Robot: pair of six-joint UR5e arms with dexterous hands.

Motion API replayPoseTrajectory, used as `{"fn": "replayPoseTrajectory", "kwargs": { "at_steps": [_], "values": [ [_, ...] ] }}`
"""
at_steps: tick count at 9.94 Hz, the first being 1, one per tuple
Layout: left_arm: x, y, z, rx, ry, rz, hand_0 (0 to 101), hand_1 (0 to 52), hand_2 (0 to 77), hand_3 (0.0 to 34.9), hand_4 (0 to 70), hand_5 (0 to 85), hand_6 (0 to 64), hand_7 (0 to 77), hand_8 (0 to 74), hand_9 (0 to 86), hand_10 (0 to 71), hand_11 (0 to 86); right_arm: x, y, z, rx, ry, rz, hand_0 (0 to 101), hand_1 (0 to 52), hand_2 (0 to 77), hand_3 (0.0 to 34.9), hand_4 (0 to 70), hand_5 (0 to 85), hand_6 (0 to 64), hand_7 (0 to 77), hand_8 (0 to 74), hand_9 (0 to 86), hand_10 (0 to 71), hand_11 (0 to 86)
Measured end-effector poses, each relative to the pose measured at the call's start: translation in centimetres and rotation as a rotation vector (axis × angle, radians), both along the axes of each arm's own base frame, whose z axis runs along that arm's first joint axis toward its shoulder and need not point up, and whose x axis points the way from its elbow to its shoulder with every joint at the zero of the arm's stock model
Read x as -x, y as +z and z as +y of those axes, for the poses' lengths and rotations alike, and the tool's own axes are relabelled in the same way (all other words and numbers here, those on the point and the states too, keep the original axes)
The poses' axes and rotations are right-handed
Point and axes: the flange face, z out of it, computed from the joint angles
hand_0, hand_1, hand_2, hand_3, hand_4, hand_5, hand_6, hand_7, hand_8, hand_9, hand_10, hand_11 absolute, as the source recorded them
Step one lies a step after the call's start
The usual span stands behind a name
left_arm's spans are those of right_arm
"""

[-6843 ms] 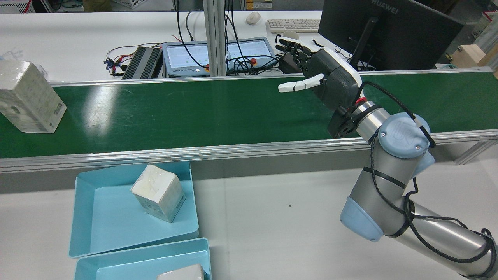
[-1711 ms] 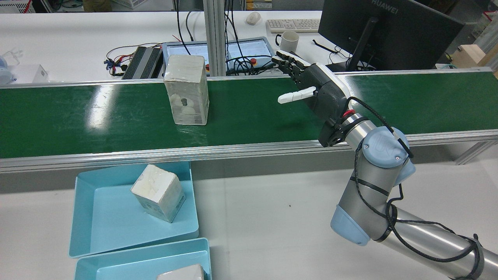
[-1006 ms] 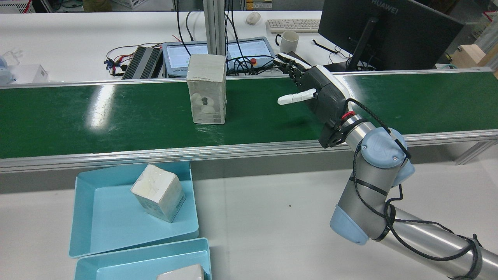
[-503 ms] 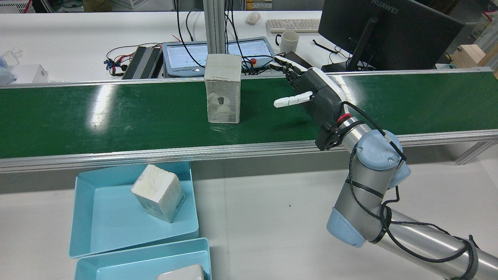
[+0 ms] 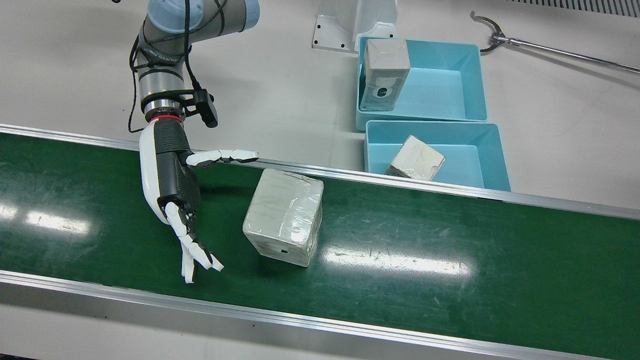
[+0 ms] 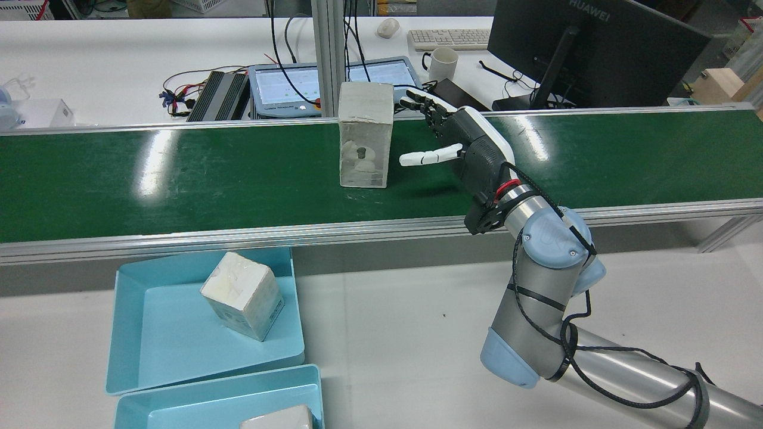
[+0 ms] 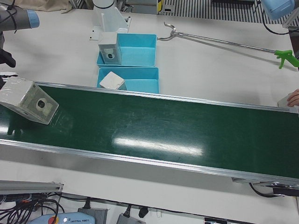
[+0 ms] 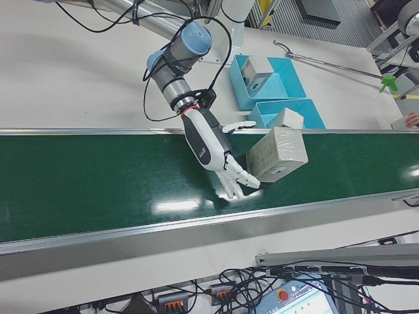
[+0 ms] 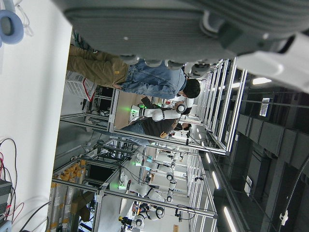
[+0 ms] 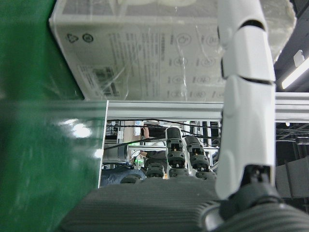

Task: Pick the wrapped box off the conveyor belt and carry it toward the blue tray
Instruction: 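Reach the right hand toward the wrapped white box and close fingers, then lift the box off the belt and carry it over the blue tray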

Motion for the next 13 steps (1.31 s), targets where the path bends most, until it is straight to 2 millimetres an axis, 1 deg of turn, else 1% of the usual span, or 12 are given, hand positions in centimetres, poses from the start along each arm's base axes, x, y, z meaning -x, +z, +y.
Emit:
{"fn": "replayPoseTrajectory", "kwargs": {
  "at_steps": [1, 3, 4, 5, 6, 7, 8, 9, 10, 11, 12, 13],
  "values": [
    [0.0, 0.0, 0.0, 0.000, 0.000, 0.000, 0, 0.0, 1.1, 0.0, 0.0, 1.1, 0.5, 0.5, 0.5, 0.0, 0.0, 0.5, 0.7, -0.4, -0.2, 0.001, -0.001, 0.000, 48, 16.4, 12.0, 0.0, 9.8, 10.4, 4.4, 15.8, 2.7, 2.7, 0.0, 1.1],
    [0.0, 0.0, 0.0, 0.000, 0.000, 0.000, 0, 0.0, 0.5, 0.0, 0.5, 1.1, 0.5, 0.5, 0.5, 0.5, 0.0, 0.5, 2.1, -1.4, -0.8, 0.000, -0.002, 0.003, 49, 16.4, 12.0, 0.0, 9.8, 10.4, 4.9, 15.8, 2.7, 2.7, 0.0, 1.1],
    [0.0, 0.0, 0.0, 0.000, 0.000, 0.000, 0, 0.0, 0.5, 0.0, 0.0, 1.1, 0.5, 0.5, 0.5, 0.5, 0.5, 0.5, 2.8, -1.8, -1.2, 0.001, -0.003, 0.006, 49, 16.4, 12.0, 0.0, 10.9, 12.0, 4.9, 16.9, 2.7, 2.7, 0.0, 1.1],
    [0.0, 0.0, 0.0, 0.000, 0.000, 0.000, 0, 0.0, 0.5, 0.0, 0.0, 1.1, 0.5, 0.5, 0.5, 0.5, 0.5, 0.5, 3.3, -2.2, -1.6, 0.002, -0.004, 0.009, 49, 16.4, 12.0, 0.0, 10.9, 12.0, 4.9, 16.9, 3.8, 4.9, 0.0, 1.1],
    [0.0, 0.0, 0.0, 0.000, 0.000, 0.000, 0, 0.0, 0.5, 0.0, 0.0, 1.1, 0.5, 0.5, 0.5, 0.5, 0.0, 0.5, 3.6, -2.5, -1.8, 0.002, -0.004, 0.010, 49, 16.4, 12.0, 0.0, 10.9, 12.0, 4.9, 16.9, 3.8, 4.9, 0.0, 1.1],
    [0.0, 0.0, 0.0, 0.000, 0.000, 0.000, 0, 0.0, 0.5, 0.0, 0.0, 1.1, 0.5, 0.5, 0.5, 0.5, 0.0, 0.5, 3.8, -2.7, -1.9, 0.001, -0.003, 0.010, 56, 25.1, 23.5, 0.0, 13.1, 22.9, 14.2, 32.7, 10.9, 13.1, 2.2, 1.1],
    [0.0, 0.0, 0.0, 0.000, 0.000, 0.000, 0, 0.0, 0.5, 0.0, 0.5, 1.1, 0.0, 0.5, 0.5, 0.0, 0.5, 0.0, 3.9, -2.9, -2.0, 0.001, -0.002, 0.010, 59, 24.0, 26.2, 0.0, 15.3, 28.4, 16.4, 36.0, 15.3, 19.6, 4.9, 1.1],
    [0.0, 0.0, 0.0, 0.000, 0.000, 0.000, 0, 0.0, 0.5, 0.0, 0.5, 1.1, 0.0, 0.5, 0.5, 0.0, 0.5, 0.0, 4.0, -3.0, -2.0, 0.000, -0.001, 0.009, 56, 18.0, 26.2, 0.0, 22.9, 39.8, 19.1, 37.6, 21.8, 26.7, 9.8, 1.1],
    [0.0, 0.0, 0.0, 0.000, 0.000, 0.000, 0, 0.0, 0.5, 0.0, 0.5, 1.1, 0.0, 0.5, 0.5, 0.0, 0.5, 0.5, 3.9, -3.4, -2.0, -0.003, 0.001, 0.002, 53, 11.5, 28.9, 0.0, 22.9, 39.8, 22.4, 39.8, 31.6, 34.9, 16.9, 12.5],
    [0.0, 0.0, 0.0, 0.000, 0.000, 0.000, 0, 0.0, 1.1, 0.0, 0.0, 1.1, 0.5, 0.5, 0.5, 0.5, 0.5, 0.0, 3.8, -4.3, -1.8, -0.015, 0.002, -0.014, 53, 11.5, 28.9, 0.0, 22.9, 39.8, 22.4, 39.8, 31.6, 34.9, 16.9, 12.5],
    [0.0, 0.0, 0.0, 0.000, 0.000, 0.000, 0, 0.0, 1.1, 0.0, 0.5, 1.1, 0.5, 0.5, 0.5, 0.0, 0.0, 0.5, 3.8, -5.8, -1.2, -0.036, -0.003, -0.038, 50, 6.0, 32.7, 0.0, 20.2, 57.3, 30.0, 48.5, 42.5, 44.2, 27.8, 32.2],
    [0.0, 0.0, 0.0, 0.000, 0.000, 0.000, 0, 0.0, 0.5, 0.0, 0.5, 1.1, 0.5, 0.5, 0.5, 0.0, 0.0, 0.5, 4.2, -7.7, 0.1, -0.064, -0.008, -0.064, 50, 4.4, 36.0, 0.0, 19.6, 61.1, 30.5, 50.7, 44.7, 45.3, 31.1, 40.9]
  ]
}}
